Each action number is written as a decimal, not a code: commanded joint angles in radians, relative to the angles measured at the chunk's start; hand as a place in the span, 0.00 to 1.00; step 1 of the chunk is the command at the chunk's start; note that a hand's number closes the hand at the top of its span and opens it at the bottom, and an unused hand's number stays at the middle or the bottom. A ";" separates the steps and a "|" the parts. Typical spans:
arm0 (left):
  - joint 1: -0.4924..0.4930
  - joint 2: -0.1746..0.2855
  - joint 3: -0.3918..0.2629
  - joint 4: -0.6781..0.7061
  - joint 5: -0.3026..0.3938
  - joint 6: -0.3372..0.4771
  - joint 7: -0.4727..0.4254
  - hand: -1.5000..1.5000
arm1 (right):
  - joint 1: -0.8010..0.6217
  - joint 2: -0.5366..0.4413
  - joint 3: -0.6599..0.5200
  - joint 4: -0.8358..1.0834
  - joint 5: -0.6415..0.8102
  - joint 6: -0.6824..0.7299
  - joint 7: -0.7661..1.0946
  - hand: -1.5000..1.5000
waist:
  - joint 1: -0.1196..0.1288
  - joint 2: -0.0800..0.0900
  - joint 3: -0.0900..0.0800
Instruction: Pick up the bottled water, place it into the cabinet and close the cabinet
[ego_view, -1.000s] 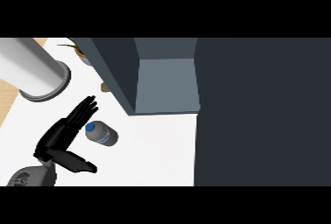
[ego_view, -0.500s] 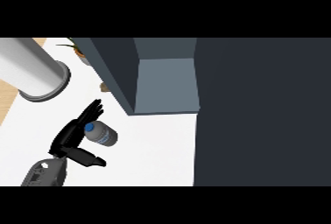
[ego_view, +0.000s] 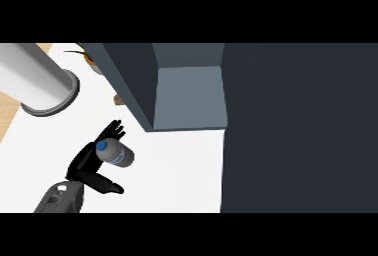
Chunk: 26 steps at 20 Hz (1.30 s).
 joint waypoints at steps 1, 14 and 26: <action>-0.023 0.026 -0.012 0.099 -0.016 -0.102 -0.102 0.00 | 0.034 -0.013 -0.023 -0.173 -0.161 -0.046 0.066 0.00 | 0.004 0.002 0.000; -0.104 -0.063 0.014 0.231 0.055 -0.165 -0.144 1.00 | 0.102 -0.029 -0.076 -0.169 -0.157 -0.019 0.007 0.00 | 0.003 -0.001 0.000; -0.015 -0.023 0.222 0.168 0.234 0.094 -0.244 1.00 | 0.116 -0.039 -0.080 -0.151 -0.152 -0.028 -0.023 0.00 | 0.031 -0.004 0.001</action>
